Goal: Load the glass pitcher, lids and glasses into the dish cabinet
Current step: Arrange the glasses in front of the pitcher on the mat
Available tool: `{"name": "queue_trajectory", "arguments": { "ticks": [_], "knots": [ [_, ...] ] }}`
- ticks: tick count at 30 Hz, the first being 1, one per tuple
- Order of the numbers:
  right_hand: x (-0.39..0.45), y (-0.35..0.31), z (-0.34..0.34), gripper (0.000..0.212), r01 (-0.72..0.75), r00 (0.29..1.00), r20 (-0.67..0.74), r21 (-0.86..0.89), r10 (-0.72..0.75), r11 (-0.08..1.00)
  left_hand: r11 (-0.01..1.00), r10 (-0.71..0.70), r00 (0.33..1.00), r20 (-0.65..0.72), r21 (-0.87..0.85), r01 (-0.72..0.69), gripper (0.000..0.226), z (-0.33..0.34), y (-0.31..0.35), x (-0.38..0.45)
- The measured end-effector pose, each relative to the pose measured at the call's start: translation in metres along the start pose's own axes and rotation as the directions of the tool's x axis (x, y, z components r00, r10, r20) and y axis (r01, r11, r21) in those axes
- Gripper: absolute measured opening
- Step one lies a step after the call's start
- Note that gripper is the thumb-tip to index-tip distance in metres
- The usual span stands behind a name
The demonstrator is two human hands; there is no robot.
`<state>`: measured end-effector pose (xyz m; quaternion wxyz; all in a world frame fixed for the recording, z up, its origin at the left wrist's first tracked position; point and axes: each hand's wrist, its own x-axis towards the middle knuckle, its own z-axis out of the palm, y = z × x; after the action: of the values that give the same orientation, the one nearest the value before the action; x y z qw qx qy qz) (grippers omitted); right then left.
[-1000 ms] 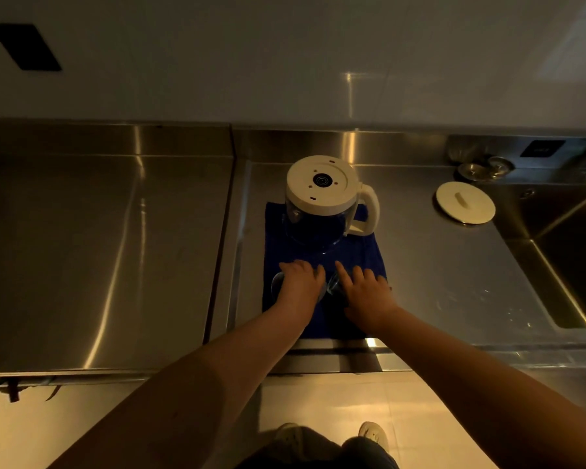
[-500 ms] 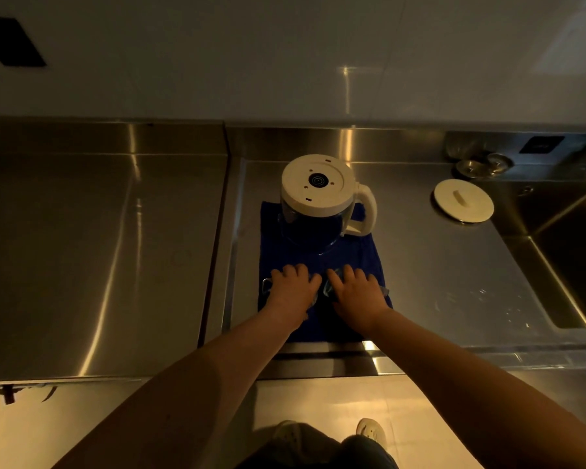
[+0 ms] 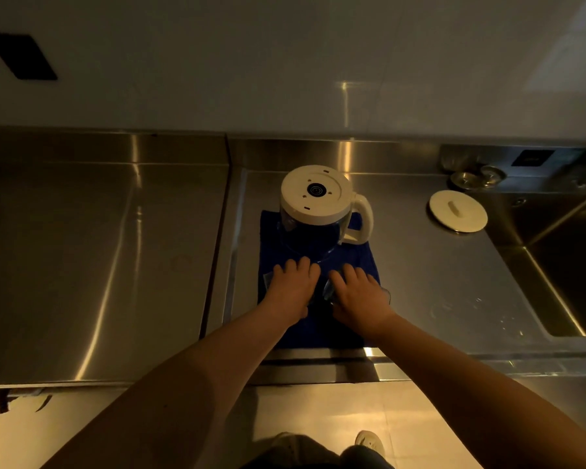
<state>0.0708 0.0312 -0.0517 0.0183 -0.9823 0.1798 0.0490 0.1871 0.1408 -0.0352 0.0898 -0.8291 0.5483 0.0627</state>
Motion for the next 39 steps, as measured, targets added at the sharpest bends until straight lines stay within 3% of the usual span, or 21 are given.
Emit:
{"name": "queue_trajectory", "arguments": {
  "ticks": [9, 19, 24, 32, 39],
  "knots": [
    [-0.011, 0.0, -0.025, 0.073, 0.046, 0.994, -0.097, 0.01, -0.045, 0.999, 0.996, -0.029, 0.999, -0.033, -0.086, 0.026, 0.081, -0.019, 0.002, -0.002],
    [-0.024, 0.005, -0.02, 0.077, 0.027, 0.991, -0.13, 0.057, -0.019, 0.998, 0.997, 0.046, 0.997, -0.054, -0.051, -0.049, 0.07, -0.017, 0.009, -0.008],
    [-0.025, 0.007, -0.013, 0.077, 0.004, 0.992, -0.127, 0.104, 0.01, 0.995, 0.997, 0.056, 0.993, -0.101, -0.047, -0.061, 0.094, -0.013, 0.009, -0.008],
    [-0.021, 0.004, -0.007, 0.072, -0.032, 0.992, -0.118, 0.144, 0.049, 0.989, 0.986, 0.078, 0.99, -0.114, -0.141, -0.094, 0.076, -0.012, 0.005, -0.008],
    [-0.018, 0.005, -0.007, 0.068, -0.05, 0.991, -0.111, 0.192, 0.073, 0.98, 0.979, 0.15, 0.976, -0.159, -0.114, -0.169, 0.072, -0.001, 0.003, -0.005]
  ]
}}
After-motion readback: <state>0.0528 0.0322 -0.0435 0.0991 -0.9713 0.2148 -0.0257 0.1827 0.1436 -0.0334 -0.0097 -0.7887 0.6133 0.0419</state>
